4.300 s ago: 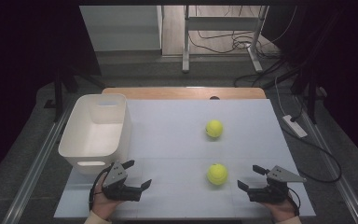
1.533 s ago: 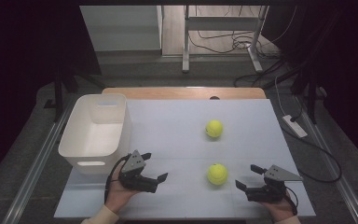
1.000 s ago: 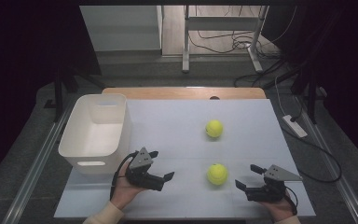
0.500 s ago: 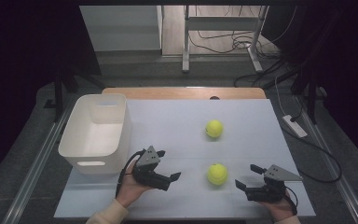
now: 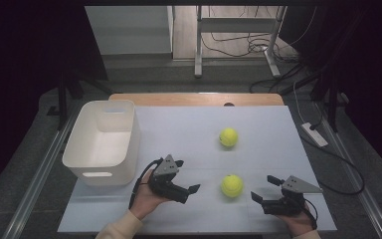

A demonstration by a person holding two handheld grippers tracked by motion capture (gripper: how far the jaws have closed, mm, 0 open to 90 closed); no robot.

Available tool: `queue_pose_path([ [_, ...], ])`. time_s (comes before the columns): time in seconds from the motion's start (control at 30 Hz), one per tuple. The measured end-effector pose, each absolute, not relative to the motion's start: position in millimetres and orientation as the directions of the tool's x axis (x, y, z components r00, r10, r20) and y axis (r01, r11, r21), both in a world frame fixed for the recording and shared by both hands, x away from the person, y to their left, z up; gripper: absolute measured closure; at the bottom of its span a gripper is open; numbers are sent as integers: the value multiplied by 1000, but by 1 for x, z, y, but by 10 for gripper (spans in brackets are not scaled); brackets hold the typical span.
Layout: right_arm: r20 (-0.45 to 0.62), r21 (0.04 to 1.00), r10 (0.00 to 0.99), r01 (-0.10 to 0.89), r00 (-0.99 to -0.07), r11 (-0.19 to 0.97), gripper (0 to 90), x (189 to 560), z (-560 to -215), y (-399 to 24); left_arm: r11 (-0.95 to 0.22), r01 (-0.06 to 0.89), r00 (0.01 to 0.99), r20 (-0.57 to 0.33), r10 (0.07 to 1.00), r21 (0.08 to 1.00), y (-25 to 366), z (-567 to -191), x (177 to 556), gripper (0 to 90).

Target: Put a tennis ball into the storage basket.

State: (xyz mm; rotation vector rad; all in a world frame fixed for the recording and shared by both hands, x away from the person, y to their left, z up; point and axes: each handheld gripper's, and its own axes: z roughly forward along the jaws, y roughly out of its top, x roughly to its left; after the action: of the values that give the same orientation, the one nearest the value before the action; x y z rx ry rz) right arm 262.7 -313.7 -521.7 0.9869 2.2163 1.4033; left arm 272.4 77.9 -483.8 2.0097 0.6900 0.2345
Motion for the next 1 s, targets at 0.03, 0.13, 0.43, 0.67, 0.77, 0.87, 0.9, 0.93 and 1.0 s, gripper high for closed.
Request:
queue_pose_path([
  [0.03,80,886,707,375,-702,272,94,263,-522,-314,-380,373,824,-113,556,847,76,-483,273,37],
  [0.13,81,886,708,375,-702,271,95,263,-522,-314,-386,370,829,-113,548,845,72,-483,273,36],
  [0.43,81,886,709,376,-701,270,95,263,-522,-314,-409,369,844,-117,523,835,59,-482,277,36],
  [0.67,82,886,709,377,-701,270,94,263,-522,-314,-432,367,858,-119,500,824,47,-482,279,33],
  [0.77,82,886,709,377,-701,270,95,263,-522,-314,-438,366,861,-121,493,821,43,-482,279,31],
  [0.87,83,886,708,377,-701,270,94,263,-522,-314,-442,366,865,-124,487,819,40,-482,280,31],
  [0.9,84,886,708,377,-701,268,94,263,-522,-314,-445,365,866,-124,484,817,38,-482,280,31],
  [0.93,86,886,708,378,-701,268,94,263,-522,-314,-447,366,867,-125,483,816,37,-482,280,30],
  [1.0,83,886,709,377,-701,269,94,263,-522,-314,-451,364,869,-123,479,815,35,-482,280,30],
])
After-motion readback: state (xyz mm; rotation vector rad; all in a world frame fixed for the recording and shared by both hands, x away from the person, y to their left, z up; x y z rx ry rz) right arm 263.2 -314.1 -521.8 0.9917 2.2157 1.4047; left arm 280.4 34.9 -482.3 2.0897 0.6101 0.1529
